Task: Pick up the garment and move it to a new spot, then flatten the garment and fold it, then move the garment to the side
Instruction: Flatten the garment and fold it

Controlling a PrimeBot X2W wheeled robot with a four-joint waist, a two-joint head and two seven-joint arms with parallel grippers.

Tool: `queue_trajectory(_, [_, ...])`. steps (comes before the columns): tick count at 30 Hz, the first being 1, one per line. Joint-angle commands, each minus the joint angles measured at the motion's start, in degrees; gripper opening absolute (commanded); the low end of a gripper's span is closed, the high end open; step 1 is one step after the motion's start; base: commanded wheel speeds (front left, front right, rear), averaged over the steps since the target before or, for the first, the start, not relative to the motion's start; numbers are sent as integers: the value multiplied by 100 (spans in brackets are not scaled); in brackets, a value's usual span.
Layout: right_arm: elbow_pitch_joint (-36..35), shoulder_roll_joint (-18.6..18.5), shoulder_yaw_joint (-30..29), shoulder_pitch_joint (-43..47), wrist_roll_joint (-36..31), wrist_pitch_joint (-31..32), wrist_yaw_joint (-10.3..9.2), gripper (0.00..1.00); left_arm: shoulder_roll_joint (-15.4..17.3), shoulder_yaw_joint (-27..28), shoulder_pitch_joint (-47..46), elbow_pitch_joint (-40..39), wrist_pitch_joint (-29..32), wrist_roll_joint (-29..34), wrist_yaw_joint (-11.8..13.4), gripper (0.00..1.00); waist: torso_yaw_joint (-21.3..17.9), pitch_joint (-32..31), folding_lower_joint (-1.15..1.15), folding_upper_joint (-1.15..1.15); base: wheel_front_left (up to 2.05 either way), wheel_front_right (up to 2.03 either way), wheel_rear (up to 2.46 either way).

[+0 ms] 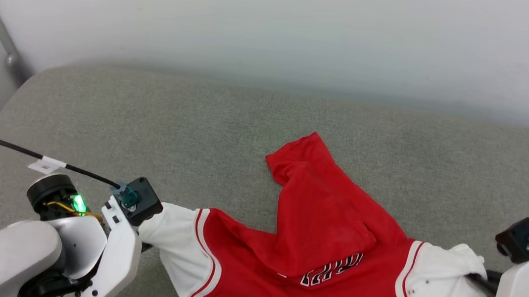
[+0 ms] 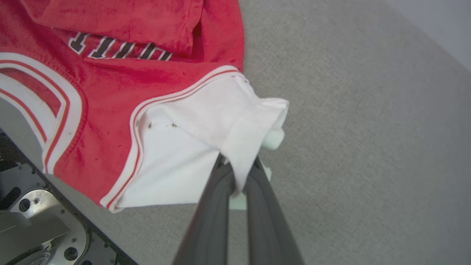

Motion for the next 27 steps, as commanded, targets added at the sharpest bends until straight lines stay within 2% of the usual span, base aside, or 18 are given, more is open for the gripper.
queue_trajectory(1, [-113, -78, -147, 16, -7, -91, -4, 0, 64, 97, -105, -187, -112, 54, 37, 0, -73, -188, 0, 0, 0, 0, 0])
queue_trajectory(7, [-639, -99, -1084, -419, -167, -261, -4, 0, 180, 594, -660, -751, -394, 143, 120, 0, -107, -321, 0, 0, 0, 0, 0])
queue_trajectory(10, [-758, -44, -1389, -785, -302, -156, -4, 0, 29, 810, -1051, -731, -496, 226, 89, 0, -103, -310, 0, 0, 0, 0, 0])
queue_trajectory(13, [-786, 135, -1678, -1481, -484, 33, -4, 0, -268, 1024, -1633, -450, -653, 344, 32, 0, -84, -211, 0, 0, 0, 0, 0])
queue_trajectory(18, [-438, 472, -1718, -2662, -733, 335, -4, 0, -689, 1227, -2514, 159, -886, 652, -25, 0, -51, 157, 0, 0, 0, 0, 0])
queue_trajectory(27, [806, 1108, -1393, -5020, -1170, 469, -5, 0, -1267, 1631, -4122, 1571, -1585, 1416, -39, 0, -64, 1307, 0, 0, 0, 0, 0])
